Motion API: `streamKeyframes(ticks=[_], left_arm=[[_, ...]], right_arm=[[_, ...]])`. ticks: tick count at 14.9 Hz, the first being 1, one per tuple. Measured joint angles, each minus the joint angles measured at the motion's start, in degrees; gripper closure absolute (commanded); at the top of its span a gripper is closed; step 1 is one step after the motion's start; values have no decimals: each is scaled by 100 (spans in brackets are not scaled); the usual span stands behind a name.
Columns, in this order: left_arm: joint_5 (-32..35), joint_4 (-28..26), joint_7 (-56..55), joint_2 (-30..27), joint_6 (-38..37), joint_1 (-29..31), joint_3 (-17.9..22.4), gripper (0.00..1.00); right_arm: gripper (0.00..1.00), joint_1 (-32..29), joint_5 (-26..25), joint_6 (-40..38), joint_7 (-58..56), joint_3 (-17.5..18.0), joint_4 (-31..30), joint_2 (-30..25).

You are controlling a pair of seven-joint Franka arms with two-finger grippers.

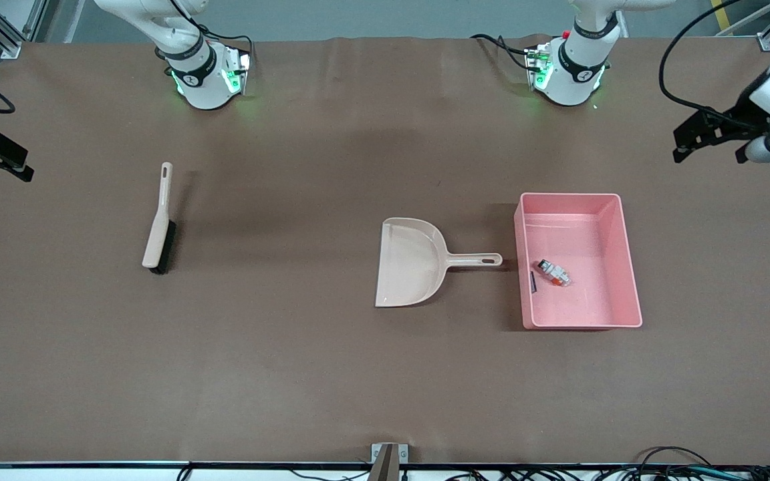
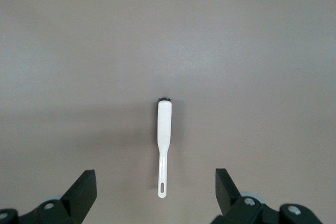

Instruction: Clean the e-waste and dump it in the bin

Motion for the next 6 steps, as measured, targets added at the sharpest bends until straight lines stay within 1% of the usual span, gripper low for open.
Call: streamKeyframes(ticks=[6], left_arm=[[0, -14, 383, -23, -41, -20, 12, 0]], right_arm=[[0, -15, 5, -63, 3, -34, -2, 2]])
